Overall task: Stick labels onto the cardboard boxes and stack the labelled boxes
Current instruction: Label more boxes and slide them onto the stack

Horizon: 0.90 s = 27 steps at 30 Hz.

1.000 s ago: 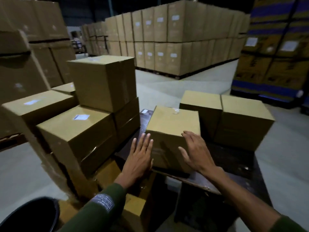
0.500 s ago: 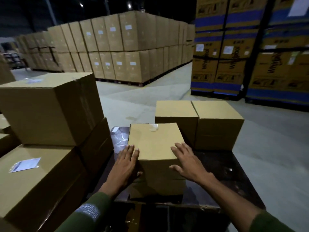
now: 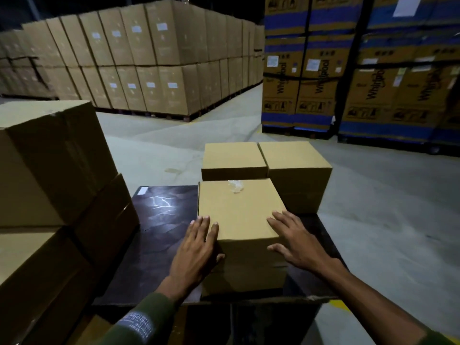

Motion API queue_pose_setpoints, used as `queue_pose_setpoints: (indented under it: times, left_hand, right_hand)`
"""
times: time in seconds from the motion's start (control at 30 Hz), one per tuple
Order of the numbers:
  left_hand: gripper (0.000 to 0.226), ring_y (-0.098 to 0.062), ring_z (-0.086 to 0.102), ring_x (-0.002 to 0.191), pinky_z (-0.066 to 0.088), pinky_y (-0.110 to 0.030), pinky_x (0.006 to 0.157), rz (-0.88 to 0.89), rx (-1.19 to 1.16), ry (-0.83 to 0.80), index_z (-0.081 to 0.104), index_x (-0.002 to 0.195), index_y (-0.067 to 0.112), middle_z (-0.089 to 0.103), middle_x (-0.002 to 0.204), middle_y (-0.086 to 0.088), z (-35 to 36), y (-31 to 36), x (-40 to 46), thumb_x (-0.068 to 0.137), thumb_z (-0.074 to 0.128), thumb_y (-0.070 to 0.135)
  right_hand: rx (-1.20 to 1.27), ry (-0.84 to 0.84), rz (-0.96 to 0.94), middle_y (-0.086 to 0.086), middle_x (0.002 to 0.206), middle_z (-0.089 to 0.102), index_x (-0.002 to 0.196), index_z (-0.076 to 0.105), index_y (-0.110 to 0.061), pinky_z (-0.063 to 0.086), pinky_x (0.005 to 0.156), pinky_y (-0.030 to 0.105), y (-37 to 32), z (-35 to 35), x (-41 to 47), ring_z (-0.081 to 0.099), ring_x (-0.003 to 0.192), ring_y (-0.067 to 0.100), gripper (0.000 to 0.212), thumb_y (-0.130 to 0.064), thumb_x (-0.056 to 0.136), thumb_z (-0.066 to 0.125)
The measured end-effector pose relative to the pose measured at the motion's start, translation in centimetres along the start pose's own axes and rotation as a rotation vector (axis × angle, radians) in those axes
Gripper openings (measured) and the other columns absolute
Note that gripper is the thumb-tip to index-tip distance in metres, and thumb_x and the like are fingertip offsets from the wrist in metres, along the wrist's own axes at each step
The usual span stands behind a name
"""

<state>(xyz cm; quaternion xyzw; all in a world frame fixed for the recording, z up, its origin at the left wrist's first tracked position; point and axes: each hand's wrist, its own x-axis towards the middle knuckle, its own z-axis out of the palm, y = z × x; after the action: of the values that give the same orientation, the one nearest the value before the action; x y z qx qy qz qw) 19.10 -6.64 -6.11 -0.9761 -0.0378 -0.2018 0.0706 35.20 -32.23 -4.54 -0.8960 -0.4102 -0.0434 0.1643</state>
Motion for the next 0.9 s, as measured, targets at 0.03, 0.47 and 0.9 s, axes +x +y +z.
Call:
queue_pose_setpoints:
  times: [0.03, 0.47, 0.9]
  left_hand:
    - [0.089, -0.041, 0.040, 0.137, 0.026, -0.052, 0.111, -0.001, -0.008, -0.006, 0.046, 0.142, 0.004, 0.043, 0.146, -0.026, 0.1, 1.2, 0.5, 0.074, 0.077, 0.053]
    - [0.084, -0.041, 0.042, 0.136, 0.034, -0.050, 0.111, 0.087, -0.024, -0.002, 0.043, 0.141, 0.001, 0.044, 0.145, -0.029, 1.9, 15.3, 7.8, 0.079, 0.075, 0.048]
    - [0.074, -0.042, 0.039, 0.138, 0.035, -0.052, 0.111, 0.088, -0.016, -0.011, 0.044, 0.141, -0.002, 0.042, 0.146, -0.029, 4.0, 19.8, 13.1, 0.085, 0.073, 0.037]
  right_hand:
    - [-0.009, -0.008, 0.006, -0.006, 0.163, 0.016, 0.153, 0.026, -0.030, 0.042, 0.108, 0.053, 1.0, -0.5, -0.5, 0.004, 0.150, 0.017, 0.076, -0.052, 0.090, 0.062]
    - [-0.003, 0.008, 0.084, -0.005, 0.163, 0.017, 0.153, 0.028, -0.028, 0.039, 0.111, 0.044, 15.2, -5.1, -6.1, 0.008, 0.150, 0.020, 0.073, -0.048, 0.091, 0.062]
    - [-0.018, 0.001, 0.112, -0.003, 0.163, 0.017, 0.153, 0.029, -0.026, 0.039, 0.110, 0.046, 21.7, -6.5, -5.0, 0.008, 0.151, 0.022, 0.072, -0.043, 0.092, 0.064]
